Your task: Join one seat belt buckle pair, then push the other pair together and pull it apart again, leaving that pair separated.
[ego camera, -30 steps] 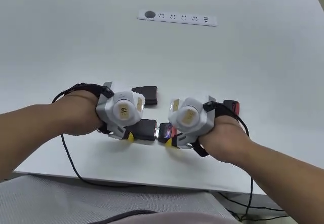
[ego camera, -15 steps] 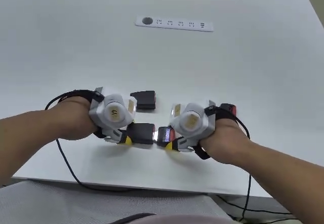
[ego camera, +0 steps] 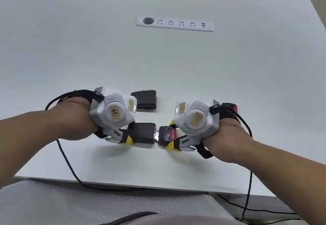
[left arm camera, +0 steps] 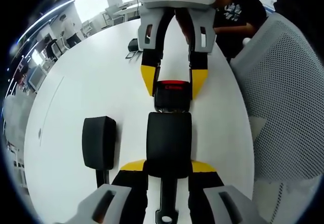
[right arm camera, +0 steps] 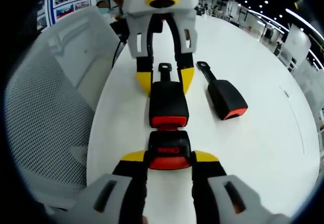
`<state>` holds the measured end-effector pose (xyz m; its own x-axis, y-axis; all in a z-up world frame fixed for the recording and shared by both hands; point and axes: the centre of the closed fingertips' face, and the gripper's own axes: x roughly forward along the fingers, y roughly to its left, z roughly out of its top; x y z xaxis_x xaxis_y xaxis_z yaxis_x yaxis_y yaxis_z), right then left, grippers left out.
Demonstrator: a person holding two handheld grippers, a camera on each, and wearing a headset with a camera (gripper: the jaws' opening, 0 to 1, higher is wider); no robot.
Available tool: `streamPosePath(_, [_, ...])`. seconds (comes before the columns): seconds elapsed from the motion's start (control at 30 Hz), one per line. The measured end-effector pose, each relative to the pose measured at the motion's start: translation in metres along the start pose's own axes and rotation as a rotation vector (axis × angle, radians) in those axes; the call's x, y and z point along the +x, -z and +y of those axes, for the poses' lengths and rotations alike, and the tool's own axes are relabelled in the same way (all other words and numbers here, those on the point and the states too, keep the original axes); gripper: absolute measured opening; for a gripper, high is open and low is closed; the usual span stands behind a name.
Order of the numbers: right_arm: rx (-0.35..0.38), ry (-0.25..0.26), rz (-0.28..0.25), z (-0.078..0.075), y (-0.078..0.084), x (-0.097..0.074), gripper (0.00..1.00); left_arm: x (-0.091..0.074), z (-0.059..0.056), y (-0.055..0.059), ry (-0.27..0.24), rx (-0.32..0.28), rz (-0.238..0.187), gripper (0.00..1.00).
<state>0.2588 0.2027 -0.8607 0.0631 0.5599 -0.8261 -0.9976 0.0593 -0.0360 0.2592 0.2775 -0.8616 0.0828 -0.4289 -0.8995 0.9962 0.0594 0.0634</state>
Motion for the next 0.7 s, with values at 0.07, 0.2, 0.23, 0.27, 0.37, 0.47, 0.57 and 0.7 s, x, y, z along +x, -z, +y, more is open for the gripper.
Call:
streamPosePath(0.07, [0.002, -0.001, 0.008, 0.0, 0.0, 0.001, 0.33, 0.0, 0.0, 0.0, 0.001, 0.002, 0.005, 0.31])
streamPosePath(0.2, [-0.003, -0.006, 0.019, 0.002, 0.0, 0.001, 0.34, 0.0, 0.0, 0.0, 0.003, 0.009, 0.011, 0.31])
streamPosePath(0.23, [0.001, -0.005, 0.019, 0.001, 0.0, 0.001, 0.34, 0.0, 0.0, -0.001, 0.001, 0.013, 0.015, 0.32])
streamPosePath(0.27, [0.004, -0.004, 0.021, 0.002, 0.0, 0.001, 0.34, 0.0, 0.0, -0.001, -0.002, 0.017, 0.02, 0.32])
streamPosePath(0.37, [0.012, -0.002, 0.023, 0.001, 0.0, 0.002, 0.35, 0.0, 0.0, -0.001, -0.009, 0.007, 0.037, 0.32])
streamPosePath(0.47, [0.021, 0.012, 0.022, 0.0, 0.0, 0.001, 0.36, -0.001, 0.001, 0.0, -0.016, 0.002, 0.049, 0.32])
streamPosePath(0.57, [0.065, 0.007, -0.028, 0.001, -0.011, -0.005, 0.39, -0.004, 0.004, 0.004, -0.044, 0.12, 0.102, 0.33])
streamPosePath(0.7, [0.032, 0.001, -0.047, 0.006, -0.024, -0.013, 0.38, -0.012, 0.002, -0.006, -0.043, 0.048, 0.064, 0.33])
